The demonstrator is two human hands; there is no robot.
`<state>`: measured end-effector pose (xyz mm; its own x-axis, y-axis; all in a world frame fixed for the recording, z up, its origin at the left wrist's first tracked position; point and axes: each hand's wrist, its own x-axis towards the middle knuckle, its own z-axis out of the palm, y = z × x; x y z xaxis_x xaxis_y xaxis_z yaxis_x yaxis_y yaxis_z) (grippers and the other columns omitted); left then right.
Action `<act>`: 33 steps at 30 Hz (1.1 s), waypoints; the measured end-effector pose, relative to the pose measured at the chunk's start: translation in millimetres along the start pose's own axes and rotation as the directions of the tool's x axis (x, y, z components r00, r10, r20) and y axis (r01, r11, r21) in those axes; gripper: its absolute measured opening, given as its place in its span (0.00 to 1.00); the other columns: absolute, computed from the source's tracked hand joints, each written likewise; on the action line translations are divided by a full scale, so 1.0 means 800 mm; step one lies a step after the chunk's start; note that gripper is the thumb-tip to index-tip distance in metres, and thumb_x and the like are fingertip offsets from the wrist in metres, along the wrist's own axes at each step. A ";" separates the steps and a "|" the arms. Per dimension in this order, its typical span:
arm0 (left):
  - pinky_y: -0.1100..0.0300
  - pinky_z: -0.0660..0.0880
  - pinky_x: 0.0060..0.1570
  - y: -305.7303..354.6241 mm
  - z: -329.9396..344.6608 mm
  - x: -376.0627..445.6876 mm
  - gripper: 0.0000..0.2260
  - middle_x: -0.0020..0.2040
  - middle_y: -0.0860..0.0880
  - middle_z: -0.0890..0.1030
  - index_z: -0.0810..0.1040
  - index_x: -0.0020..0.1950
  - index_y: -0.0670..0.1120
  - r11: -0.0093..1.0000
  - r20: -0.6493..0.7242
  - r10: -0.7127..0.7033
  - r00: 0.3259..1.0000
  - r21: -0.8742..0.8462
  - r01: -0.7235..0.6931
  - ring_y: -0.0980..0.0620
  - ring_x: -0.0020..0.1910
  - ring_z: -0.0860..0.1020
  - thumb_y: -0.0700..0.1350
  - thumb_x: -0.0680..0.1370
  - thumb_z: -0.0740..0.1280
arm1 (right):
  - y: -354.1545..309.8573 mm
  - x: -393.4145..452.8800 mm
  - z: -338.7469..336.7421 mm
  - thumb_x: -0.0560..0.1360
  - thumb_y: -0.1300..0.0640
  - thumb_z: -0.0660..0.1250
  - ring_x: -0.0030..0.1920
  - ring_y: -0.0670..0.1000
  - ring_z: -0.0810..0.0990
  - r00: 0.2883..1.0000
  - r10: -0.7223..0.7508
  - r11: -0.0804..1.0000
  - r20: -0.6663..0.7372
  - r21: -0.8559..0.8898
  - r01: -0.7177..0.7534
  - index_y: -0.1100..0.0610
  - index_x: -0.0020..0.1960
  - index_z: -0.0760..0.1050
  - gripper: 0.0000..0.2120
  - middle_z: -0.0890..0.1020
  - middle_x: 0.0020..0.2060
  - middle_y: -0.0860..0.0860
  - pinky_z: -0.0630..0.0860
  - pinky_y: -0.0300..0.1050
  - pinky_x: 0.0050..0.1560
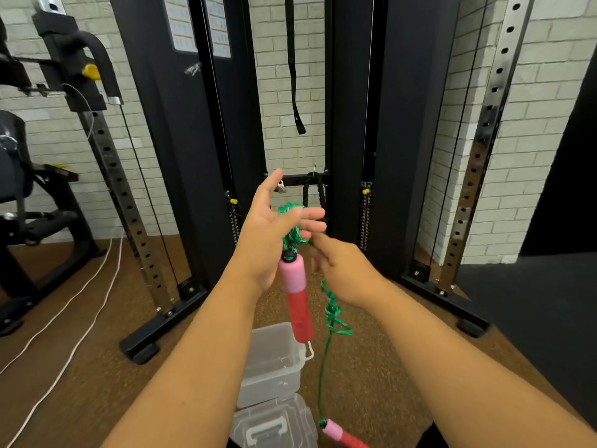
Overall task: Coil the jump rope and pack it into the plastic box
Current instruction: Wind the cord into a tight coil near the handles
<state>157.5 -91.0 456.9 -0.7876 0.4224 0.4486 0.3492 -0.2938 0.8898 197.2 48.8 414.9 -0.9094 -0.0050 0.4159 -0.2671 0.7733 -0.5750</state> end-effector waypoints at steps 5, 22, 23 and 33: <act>0.55 0.77 0.59 -0.008 -0.006 -0.001 0.33 0.55 0.47 0.83 0.57 0.77 0.56 0.959 -0.077 0.035 0.996 0.285 -0.011 0.54 0.54 0.83 0.33 0.78 0.65 | -0.007 -0.009 0.003 0.81 0.57 0.58 0.46 0.55 0.77 0.994 -0.071 0.976 0.077 -0.201 0.085 0.53 0.66 0.70 0.15 0.80 0.46 0.53 0.75 0.53 0.46; 0.49 0.76 0.57 -0.046 -0.006 -0.006 0.20 0.56 0.51 0.80 0.59 0.75 0.61 0.889 0.033 -0.069 0.997 0.455 0.046 0.54 0.42 0.82 0.52 0.83 0.55 | -0.013 0.022 -0.048 0.72 0.49 0.71 0.40 0.44 0.75 0.983 -0.151 0.967 -0.101 -0.224 0.125 0.49 0.42 0.78 0.04 0.77 0.38 0.43 0.74 0.46 0.44; 0.50 0.77 0.54 -0.043 -0.004 -0.006 0.20 0.54 0.50 0.81 0.60 0.76 0.59 0.914 0.053 -0.072 0.996 0.402 0.045 0.53 0.39 0.82 0.50 0.84 0.55 | -0.011 0.024 -0.050 0.72 0.49 0.72 0.39 0.44 0.75 0.983 -0.128 0.974 -0.129 -0.203 0.100 0.49 0.42 0.78 0.05 0.77 0.38 0.43 0.74 0.45 0.43; 0.62 0.76 0.36 -0.017 -0.006 -0.007 0.30 0.39 0.42 0.83 0.64 0.74 0.52 0.992 0.162 -0.103 0.981 0.093 0.088 0.51 0.31 0.76 0.32 0.77 0.67 | 0.007 0.028 -0.033 0.79 0.54 0.63 0.47 0.50 0.80 0.993 0.035 0.994 -0.114 0.111 -0.022 0.49 0.50 0.80 0.07 0.83 0.45 0.49 0.74 0.43 0.46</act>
<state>154.5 -93.6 442.0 -0.7263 0.5840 0.3626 0.3240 -0.1744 0.9298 183.9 69.6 439.8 -0.8760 0.0943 0.4731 -0.2807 0.6979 -0.6589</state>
